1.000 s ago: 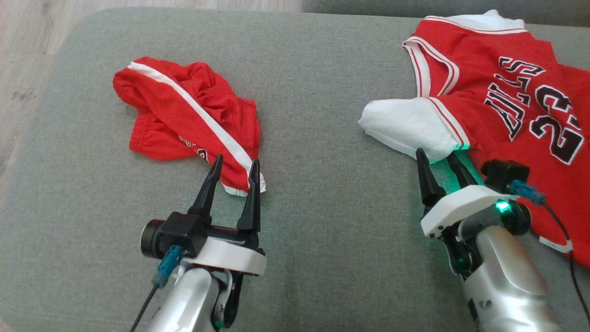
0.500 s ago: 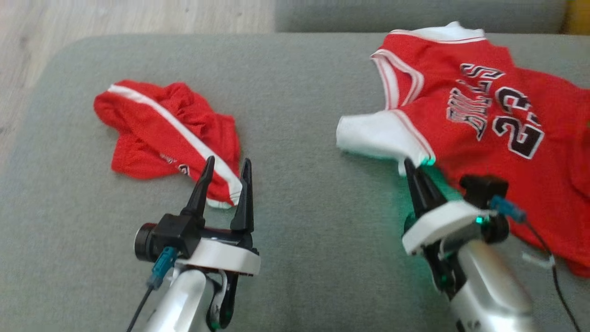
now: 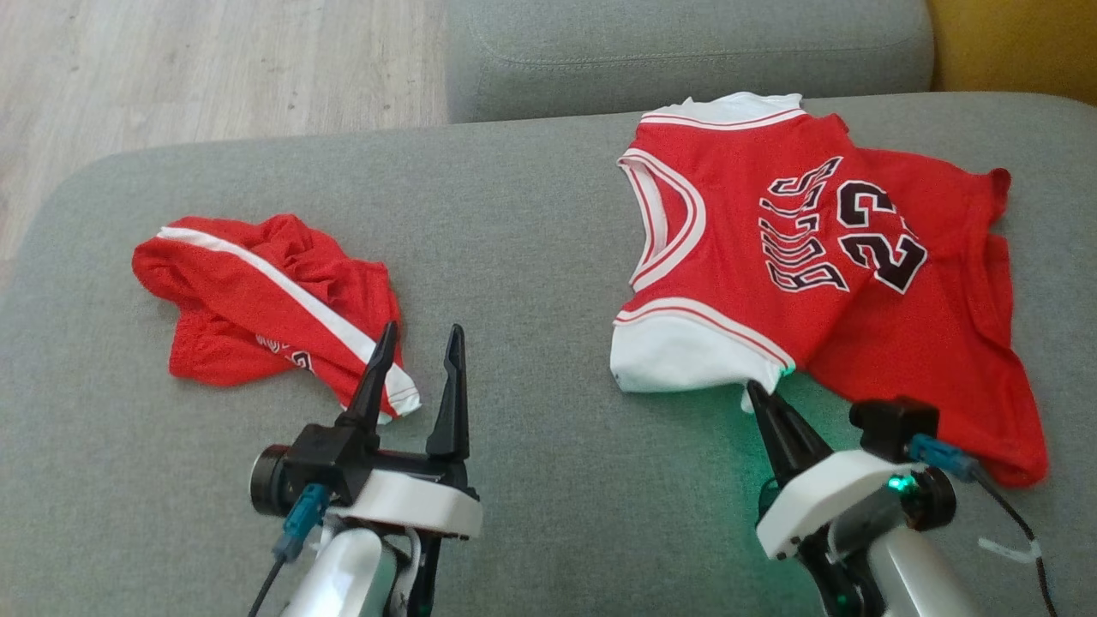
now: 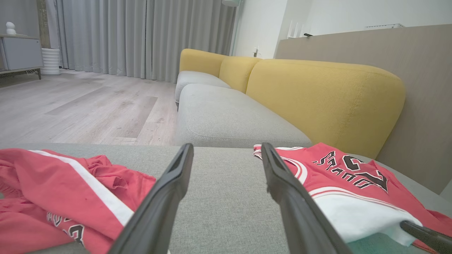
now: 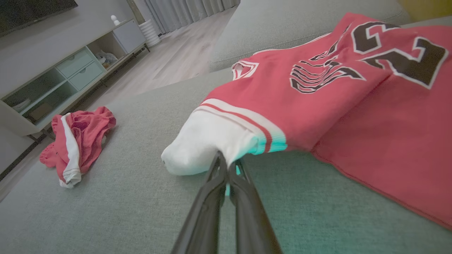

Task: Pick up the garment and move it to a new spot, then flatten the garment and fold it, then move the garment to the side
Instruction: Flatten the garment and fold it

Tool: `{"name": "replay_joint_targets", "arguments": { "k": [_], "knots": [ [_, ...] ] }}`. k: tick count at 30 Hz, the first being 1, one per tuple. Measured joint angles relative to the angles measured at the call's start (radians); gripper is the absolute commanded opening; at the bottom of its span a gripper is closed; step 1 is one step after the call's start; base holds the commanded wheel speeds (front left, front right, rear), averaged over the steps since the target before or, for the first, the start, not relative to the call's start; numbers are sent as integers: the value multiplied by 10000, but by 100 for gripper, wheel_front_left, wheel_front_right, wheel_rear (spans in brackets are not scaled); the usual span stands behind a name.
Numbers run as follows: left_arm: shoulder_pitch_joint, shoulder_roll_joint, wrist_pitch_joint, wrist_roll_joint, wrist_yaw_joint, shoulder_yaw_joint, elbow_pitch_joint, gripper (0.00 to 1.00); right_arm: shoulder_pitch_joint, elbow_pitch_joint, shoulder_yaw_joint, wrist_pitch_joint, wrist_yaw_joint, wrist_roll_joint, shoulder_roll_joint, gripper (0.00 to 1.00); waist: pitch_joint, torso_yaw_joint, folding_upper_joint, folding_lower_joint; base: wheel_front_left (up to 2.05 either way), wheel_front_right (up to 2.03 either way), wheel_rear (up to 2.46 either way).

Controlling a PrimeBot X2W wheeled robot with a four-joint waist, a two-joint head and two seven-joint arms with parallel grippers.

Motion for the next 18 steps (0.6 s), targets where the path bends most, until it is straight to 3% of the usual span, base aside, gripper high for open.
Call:
{"name": "replay_joint_targets", "arguments": {
  "k": [7,9,15,18],
  "knots": [
    [36,4,0,-13,71,-19,0,100,371,-621,-500,617,0,-211,13,0,-20,-112,0,2,0,0,0],
    [38,6,0,-13,71,-17,0,100,414,-777,-715,658,0,-466,31,100,-15,-159,0,1,0,0,0],
    [38,6,0,-13,71,15,0,100,516,-1156,-1421,575,0,-1091,86,100,13,-338,0,2,0,0,0],
    [39,6,0,-13,69,42,-25,100,552,-1615,-2255,142,0,-1812,98,100,6,-554,0,1,0,0,0]
  ]
}}
